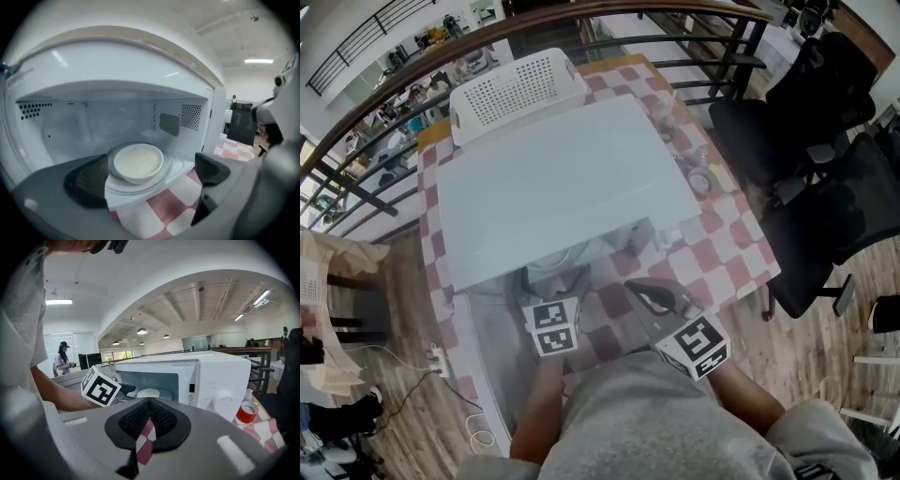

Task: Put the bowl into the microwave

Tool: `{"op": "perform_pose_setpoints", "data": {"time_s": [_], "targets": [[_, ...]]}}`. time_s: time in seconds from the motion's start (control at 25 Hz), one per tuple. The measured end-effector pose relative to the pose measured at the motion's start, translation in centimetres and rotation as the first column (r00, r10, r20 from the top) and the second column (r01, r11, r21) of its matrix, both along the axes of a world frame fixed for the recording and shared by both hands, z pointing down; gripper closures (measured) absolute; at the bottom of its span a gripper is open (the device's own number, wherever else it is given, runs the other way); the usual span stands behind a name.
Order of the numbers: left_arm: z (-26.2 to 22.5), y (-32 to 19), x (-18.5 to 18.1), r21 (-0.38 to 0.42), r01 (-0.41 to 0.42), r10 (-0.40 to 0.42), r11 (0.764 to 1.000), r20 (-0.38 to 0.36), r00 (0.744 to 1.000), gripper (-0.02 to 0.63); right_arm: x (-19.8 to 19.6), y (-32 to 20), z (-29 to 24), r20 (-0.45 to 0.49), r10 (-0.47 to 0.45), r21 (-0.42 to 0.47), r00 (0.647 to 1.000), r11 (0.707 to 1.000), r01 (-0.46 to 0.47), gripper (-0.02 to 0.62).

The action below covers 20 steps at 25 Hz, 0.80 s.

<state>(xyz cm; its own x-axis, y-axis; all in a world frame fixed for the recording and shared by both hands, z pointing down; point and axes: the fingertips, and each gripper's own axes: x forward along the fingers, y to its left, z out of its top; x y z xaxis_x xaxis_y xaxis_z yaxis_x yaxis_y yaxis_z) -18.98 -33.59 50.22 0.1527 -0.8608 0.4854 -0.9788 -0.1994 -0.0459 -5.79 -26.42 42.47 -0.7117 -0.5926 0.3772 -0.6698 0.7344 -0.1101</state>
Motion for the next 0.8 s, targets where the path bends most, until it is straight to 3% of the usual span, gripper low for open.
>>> {"op": "perform_pose_setpoints", "data": {"time_s": [0.08,0.4,0.56,0.8], "targets": [[-1.1,1.0,0.2,0.035,0.011,-0.011,0.999,-0.019,1.000,0.029,0.6,0.0,-0.5,0.008,0.023,0.016,1.000,1.000,-0.023,0.597],[-8.5,5.9,1.5,0.235,0.011,-0.001,0.972,-0.040,0.999,0.161,2.4,0.9,-2.2,0.041,0.091,0.037,0.995,0.995,-0.092,0.597],[-10.6,8.5,1.8,0.253,-0.001,0.029,0.968,-0.104,0.994,0.219,1.9,2.1,-3.7,0.102,0.090,0.040,0.991,0.995,-0.095,0.597],[-11.4,11.8,2.0,0.254,-0.017,0.050,0.967,-0.125,0.991,0.386,1.1,4.0,-5.1,0.103,0.071,0.078,0.992,0.994,-0.079,0.597]]}}
